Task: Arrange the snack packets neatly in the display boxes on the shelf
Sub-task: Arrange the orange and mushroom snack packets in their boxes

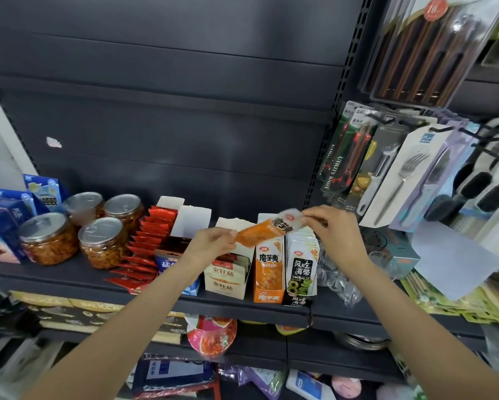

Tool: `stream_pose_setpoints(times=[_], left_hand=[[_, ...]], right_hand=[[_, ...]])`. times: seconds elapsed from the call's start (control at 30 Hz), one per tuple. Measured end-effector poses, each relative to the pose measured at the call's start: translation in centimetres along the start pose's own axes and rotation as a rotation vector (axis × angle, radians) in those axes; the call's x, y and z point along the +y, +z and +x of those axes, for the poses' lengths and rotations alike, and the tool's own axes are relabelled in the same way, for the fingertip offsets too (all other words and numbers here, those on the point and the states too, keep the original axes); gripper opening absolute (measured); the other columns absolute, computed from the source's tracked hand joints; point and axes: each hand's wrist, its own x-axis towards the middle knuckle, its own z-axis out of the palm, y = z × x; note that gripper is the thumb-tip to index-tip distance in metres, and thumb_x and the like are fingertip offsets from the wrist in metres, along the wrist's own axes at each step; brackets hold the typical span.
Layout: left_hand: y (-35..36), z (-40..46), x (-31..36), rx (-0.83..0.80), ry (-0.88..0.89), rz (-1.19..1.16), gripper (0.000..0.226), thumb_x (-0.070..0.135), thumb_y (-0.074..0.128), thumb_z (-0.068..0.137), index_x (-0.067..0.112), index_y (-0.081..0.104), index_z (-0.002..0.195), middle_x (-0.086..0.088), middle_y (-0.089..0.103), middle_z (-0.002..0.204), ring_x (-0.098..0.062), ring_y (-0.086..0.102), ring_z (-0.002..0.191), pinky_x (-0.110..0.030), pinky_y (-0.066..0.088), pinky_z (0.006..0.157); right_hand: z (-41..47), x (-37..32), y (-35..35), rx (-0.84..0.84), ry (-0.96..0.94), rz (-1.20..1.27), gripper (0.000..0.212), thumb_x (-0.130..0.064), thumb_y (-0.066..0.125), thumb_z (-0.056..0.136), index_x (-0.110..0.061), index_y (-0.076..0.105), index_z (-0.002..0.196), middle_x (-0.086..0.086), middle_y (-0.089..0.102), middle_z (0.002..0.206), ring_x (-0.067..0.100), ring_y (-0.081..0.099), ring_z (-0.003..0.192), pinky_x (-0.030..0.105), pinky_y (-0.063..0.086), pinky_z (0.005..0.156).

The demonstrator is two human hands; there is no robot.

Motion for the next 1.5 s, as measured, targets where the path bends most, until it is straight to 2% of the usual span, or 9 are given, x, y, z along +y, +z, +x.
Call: stream_pose_setpoints(times=[0.17,0.27,0.5,0.7,0.9,1.03,1.2,1.3,1.5], left_hand=[[-1.5,0.2,-2.4,-0.108,0.13,0.614,0.061,0.035,0.075,0.077,0.022,0.052,0.133,0.007,0.051,0.133,-0.011,0.048,0.121,-0.025,0.039,0.1],[-1.8,0.7,-3.2,-0.168,0.139,0.83,0.065,0.04,0.072,0.079,0.024,0.047,0.137,0.005,0.049,0.138,-0.012,0.044,0.125,-0.026,0.037,0.102],[-1.6,1.3,-3.0,-0.16,0.16,0.861,0.057,0.039,0.067,0.084,0.022,0.05,0.134,0.003,0.051,0.136,-0.013,0.048,0.122,-0.027,0.039,0.102],[-1.4,1.9,-3.2,-0.129,0.189,0.914,0.046,0.035,0.063,0.088,0.023,0.053,0.131,0.002,0.054,0.134,-0.014,0.051,0.12,-0.03,0.041,0.105],[-1.2,2.2,-3.2,-0.132,0.192,0.909,0.047,0.038,0.061,0.089,0.022,0.053,0.132,0.003,0.054,0.133,-0.014,0.051,0.12,-0.027,0.041,0.103],[-1.2,2.4,-3.5,-0.131,0.18,0.93,0.046,0.039,0.06,0.09,0.023,0.052,0.132,0.003,0.053,0.133,-0.014,0.049,0.12,-0.028,0.041,0.104],[-1.8,2.4,-3.9,-0.114,0.201,0.957,0.048,0.04,0.061,0.089,0.023,0.052,0.132,0.004,0.053,0.133,-0.013,0.049,0.12,-0.029,0.041,0.104],[-2.3,2.3,-4.2,-0.123,0.203,0.972,0.047,0.038,0.06,0.089,0.024,0.051,0.134,0.004,0.053,0.134,-0.013,0.051,0.12,-0.03,0.041,0.105],[-3.1,1.6,-4.9,-0.165,0.254,1.018,0.049,0.029,0.058,0.092,0.026,0.045,0.14,0.006,0.048,0.14,-0.011,0.047,0.126,-0.027,0.039,0.106]], right_hand=[[0.1,1.7,0.7,-0.2,0.054,-0.222,0.015,-0.014,0.06,0.09,-0.014,0.074,0.095,0.003,0.065,0.088,0.019,0.06,0.079,0.036,0.05,0.074],[-0.2,2.0,1.9,-0.311,0.09,-0.267,0.018,-0.015,0.055,0.093,-0.015,0.073,0.098,0.003,0.065,0.094,0.022,0.061,0.089,0.038,0.05,0.076],[0.3,2.0,5.2,-0.496,0.053,-0.446,0.024,-0.021,0.045,0.098,-0.017,0.069,0.103,0.003,0.06,0.101,0.022,0.06,0.092,0.034,0.051,0.071],[0.5,3.8,8.3,-0.622,0.079,-0.52,0.02,-0.008,0.048,0.092,-0.011,0.068,0.092,0.007,0.062,0.093,0.026,0.062,0.082,0.034,0.051,0.065],[1.2,4.2,10.4,-0.532,0.025,-0.682,0.041,0.01,0.05,0.081,-0.016,0.056,0.112,0.006,0.063,0.102,0.027,0.06,0.092,0.03,0.041,0.073],[1.5,4.3,11.7,-0.571,-0.017,-0.731,0.044,0.011,0.056,0.078,-0.009,0.055,0.117,0.009,0.057,0.116,0.024,0.052,0.109,0.03,0.04,0.093],[1.1,3.6,11.5,-0.478,0.066,-0.46,0.044,0.0,0.051,0.089,-0.013,0.05,0.131,0.005,0.047,0.135,0.021,0.043,0.124,0.03,0.043,0.096],[0.7,2.4,11.0,-0.393,0.067,-0.192,0.031,-0.01,0.044,0.097,-0.016,0.061,0.123,0.002,0.059,0.125,0.017,0.054,0.113,0.028,0.047,0.091],[0.4,1.2,12.2,-0.584,0.105,-0.099,0.029,-0.016,0.051,0.096,-0.017,0.062,0.122,0.003,0.063,0.124,0.016,0.059,0.11,0.026,0.046,0.097]])
